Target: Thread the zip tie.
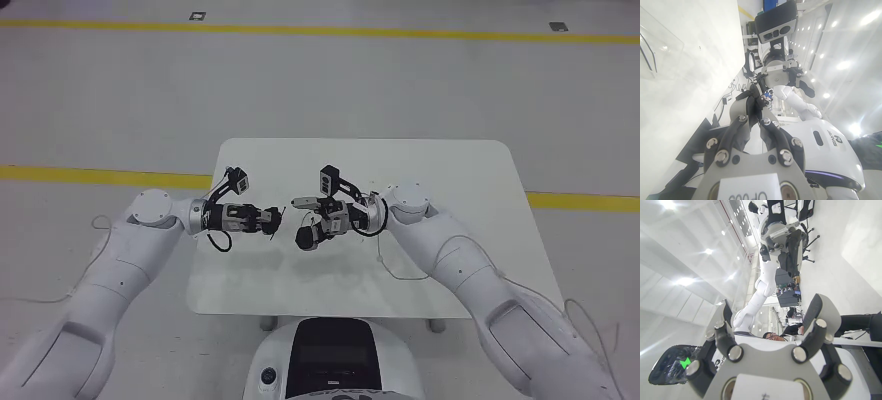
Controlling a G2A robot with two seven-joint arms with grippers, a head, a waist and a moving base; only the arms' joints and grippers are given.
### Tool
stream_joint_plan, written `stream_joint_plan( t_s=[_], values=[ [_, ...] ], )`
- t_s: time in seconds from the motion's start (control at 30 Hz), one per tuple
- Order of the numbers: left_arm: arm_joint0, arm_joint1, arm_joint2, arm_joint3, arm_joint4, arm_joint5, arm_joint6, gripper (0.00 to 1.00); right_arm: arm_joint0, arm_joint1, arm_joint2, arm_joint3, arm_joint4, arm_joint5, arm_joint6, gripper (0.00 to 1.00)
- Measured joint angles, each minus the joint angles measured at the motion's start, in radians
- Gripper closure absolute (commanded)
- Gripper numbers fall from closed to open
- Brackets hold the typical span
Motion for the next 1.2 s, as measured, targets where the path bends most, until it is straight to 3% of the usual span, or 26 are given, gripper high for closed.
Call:
stream_joint_plan(
  t_s=[0.27, 0.47, 0.7, 1.0, 1.2],
  values=[
    [0.0, 0.0, 0.0, 0.0, 0.0, 0.0, 0.0, 1.0, -0.008, 0.0, 0.004, -0.008, 0.0, -0.001, -0.016, 0.0],
    [0.0, 0.0, 0.0, 0.0, 0.0, 0.0, 0.0, 1.0, -0.034, 0.0, 0.026, -0.033, -0.005, 0.022, -0.158, 0.0],
    [0.0, 0.0, 0.0, 0.0, 0.0, 0.0, 0.0, 1.0, -0.033, -0.019, 0.028, 0.012, 0.012, 0.038, -0.277, 0.0],
    [0.0, 0.0, 0.0, 0.0, 0.0, 0.0, 0.0, 1.0, -0.027, -0.029, 0.025, 0.043, 0.025, 0.019, -0.294, 0.0],
    [0.0, 0.0, 0.0, 0.0, 0.0, 0.0, 0.0, 1.0, -0.056, -0.027, 0.026, -0.016, -0.057, -0.019, -0.404, 0.0]
  ],
)
